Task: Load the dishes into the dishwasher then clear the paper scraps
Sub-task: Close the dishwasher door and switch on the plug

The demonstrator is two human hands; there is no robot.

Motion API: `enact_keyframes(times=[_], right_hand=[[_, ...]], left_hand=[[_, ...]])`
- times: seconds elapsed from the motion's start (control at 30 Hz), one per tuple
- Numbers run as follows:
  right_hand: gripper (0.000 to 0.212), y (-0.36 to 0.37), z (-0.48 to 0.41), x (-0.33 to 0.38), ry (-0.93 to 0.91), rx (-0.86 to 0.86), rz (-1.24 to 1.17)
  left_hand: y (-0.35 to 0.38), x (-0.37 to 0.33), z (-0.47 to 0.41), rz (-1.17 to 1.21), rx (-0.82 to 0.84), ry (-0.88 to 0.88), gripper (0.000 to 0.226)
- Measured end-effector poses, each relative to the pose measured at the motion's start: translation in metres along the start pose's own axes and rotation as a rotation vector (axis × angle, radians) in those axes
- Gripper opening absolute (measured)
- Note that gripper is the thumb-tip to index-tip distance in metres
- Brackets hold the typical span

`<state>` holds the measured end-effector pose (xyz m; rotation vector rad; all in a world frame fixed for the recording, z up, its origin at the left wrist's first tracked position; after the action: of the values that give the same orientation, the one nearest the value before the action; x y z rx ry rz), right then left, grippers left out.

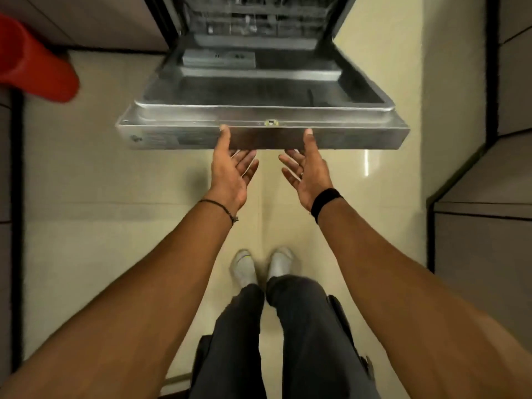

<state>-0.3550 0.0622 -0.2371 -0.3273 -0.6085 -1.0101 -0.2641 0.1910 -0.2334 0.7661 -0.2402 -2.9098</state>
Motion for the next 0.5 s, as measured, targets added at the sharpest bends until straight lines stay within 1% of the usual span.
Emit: enact_keyframes(times=[0.03,0.07,0.1,0.23,0.33,0.4,0.5], right_hand=[[0.045,0.01,0.008,0.026,-0.025,0.01,-0.001],[0.039,0.02,0.013,0.051,-0.051,0.017,0.005],[0.038,0.027,0.017,0.072,-0.075,0.022,0.005],[0.05,0.056,0.025,0.157,-0.152,0.056,0.021],[0.067,0.072,0.022,0.203,-0.164,0.066,0.005],[0.073,0.083,0.018,0.235,-0.171,0.091,0.015],[0.074,0.097,0.009,0.276,-0.21,0.141,0.049]], left_hand=[[0.014,-0.023,0.011,-0.008,0.009,0.035,0.069],[0.029,-0.045,0.018,-0.017,0.013,0.064,0.067],[0.042,-0.063,0.022,-0.024,0.014,0.083,0.063],[0.095,-0.133,0.039,-0.056,0.049,0.153,0.059],[0.13,-0.171,0.048,-0.056,0.056,0.174,0.052],[0.153,-0.196,0.051,-0.064,0.034,0.204,0.059],[0.181,-0.227,0.046,-0.077,0.04,0.25,0.064]])
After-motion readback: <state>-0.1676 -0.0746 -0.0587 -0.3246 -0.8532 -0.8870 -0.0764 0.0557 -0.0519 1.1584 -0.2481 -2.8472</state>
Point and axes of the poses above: each hand's wrist, its own z-axis away from the middle knuckle, its own y-axis out of the palm, x = y × z, the point moved 5 cm from there along -z, towards the middle knuckle, and after that the axes turned 7 degrees about -x, right-handed, at the moved point
